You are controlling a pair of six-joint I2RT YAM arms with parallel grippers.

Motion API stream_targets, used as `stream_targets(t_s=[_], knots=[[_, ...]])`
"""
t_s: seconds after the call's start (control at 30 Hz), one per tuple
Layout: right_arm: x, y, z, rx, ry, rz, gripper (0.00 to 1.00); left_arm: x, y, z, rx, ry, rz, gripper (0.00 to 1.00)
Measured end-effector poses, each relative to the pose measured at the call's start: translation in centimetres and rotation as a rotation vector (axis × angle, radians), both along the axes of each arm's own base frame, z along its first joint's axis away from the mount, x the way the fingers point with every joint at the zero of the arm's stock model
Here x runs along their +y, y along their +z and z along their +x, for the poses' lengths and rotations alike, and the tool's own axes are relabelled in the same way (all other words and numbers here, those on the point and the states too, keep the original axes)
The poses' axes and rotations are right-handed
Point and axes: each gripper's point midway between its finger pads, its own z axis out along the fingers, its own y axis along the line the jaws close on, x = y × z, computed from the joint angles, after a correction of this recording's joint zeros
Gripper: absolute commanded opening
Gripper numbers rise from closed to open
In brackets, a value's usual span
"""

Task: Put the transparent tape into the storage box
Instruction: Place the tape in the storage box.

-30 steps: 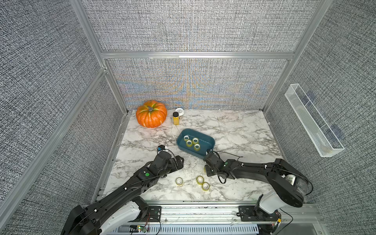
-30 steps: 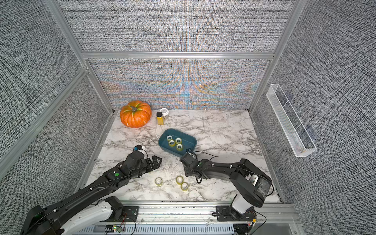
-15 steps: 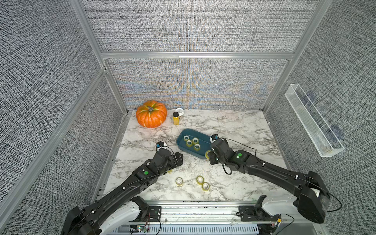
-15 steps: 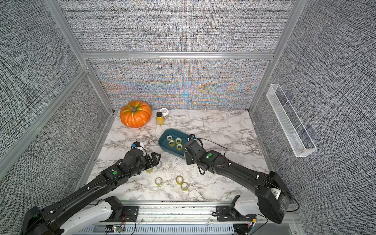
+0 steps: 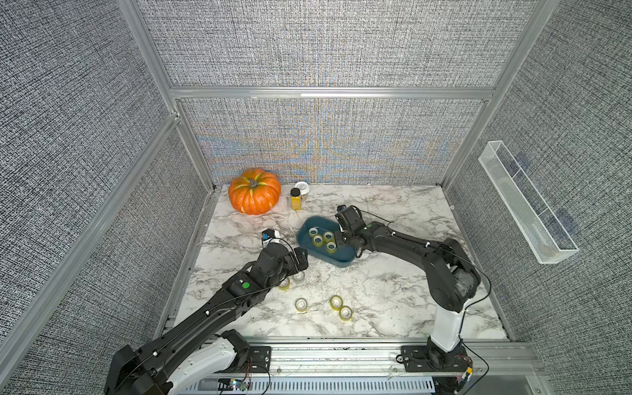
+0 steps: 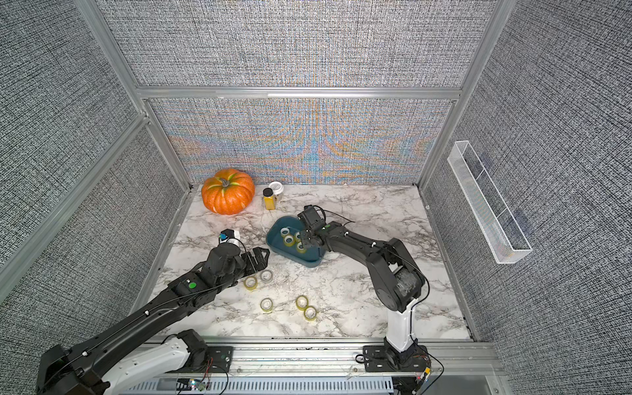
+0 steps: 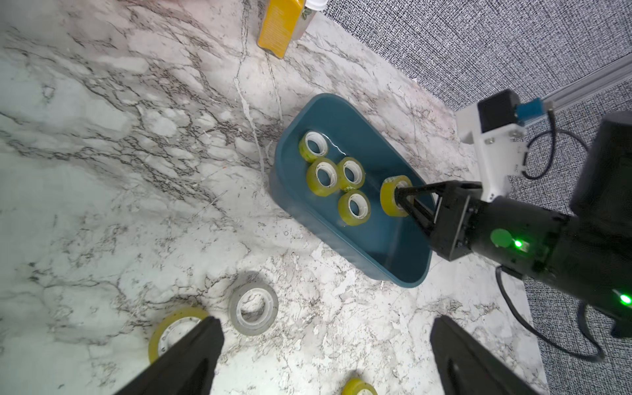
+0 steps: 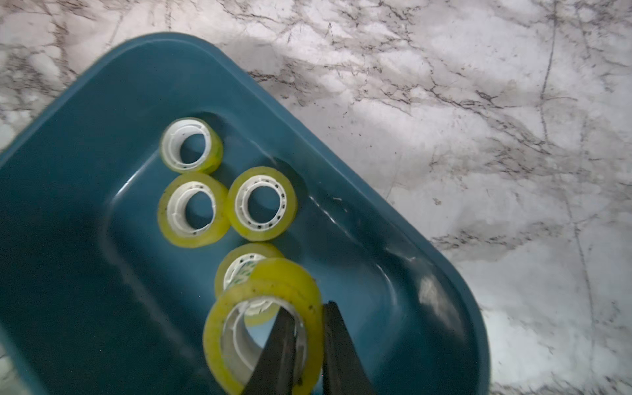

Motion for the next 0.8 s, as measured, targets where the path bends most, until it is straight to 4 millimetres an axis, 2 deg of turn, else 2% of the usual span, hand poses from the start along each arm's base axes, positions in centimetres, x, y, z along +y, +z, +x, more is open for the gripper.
stream_targets(t_s=[0.13, 0.2, 0.27, 0.37, 0.43, 0.5, 0.63, 0.73, 0.8], knots=[[-0.4, -1.7, 0.8, 0.014, -0.006, -0.044, 0.18, 0.2, 0.3, -0.2, -0.013, 0.000, -0.013, 1.00], [-0.6, -1.9, 0.9, 0.015, -0.006, -0.063, 0.23, 0.1, 0.4, -0.1, -0.018, 0.000, -0.019, 1.00], [-0.7, -1.7, 0.9, 0.013, -0.007, -0.073, 0.36, 0.0, 0.2, 0.0, -0.013, -0.001, -0.015, 1.00], [-0.9, -1.2, 1.0, 0.002, -0.008, -0.081, 0.60, -0.3, -0.4, 0.1, 0.007, -0.008, -0.004, 1.00], [-1.1, -0.6, 0.8, -0.002, -0.004, -0.088, 0.65, -0.6, -0.9, -0.1, 0.026, -0.023, -0.004, 1.00], [-1.2, 0.3, 0.7, -0.013, -0.004, -0.083, 0.65, -0.8, -1.3, -0.2, 0.041, -0.033, -0.001, 1.00], [-0.9, 3.8, 0.1, -0.061, 0.004, -0.048, 0.65, -0.9, -2.7, -0.5, 0.077, -0.043, 0.004, 1.00], [-0.5, 6.6, -1.2, -0.098, 0.022, -0.010, 0.65, -0.9, -4.5, -1.2, 0.130, -0.048, 0.013, 1.00], [-0.6, 7.6, -2.4, -0.103, 0.029, 0.018, 0.65, -0.9, -5.5, -1.5, 0.155, -0.057, 0.022, 1.00]])
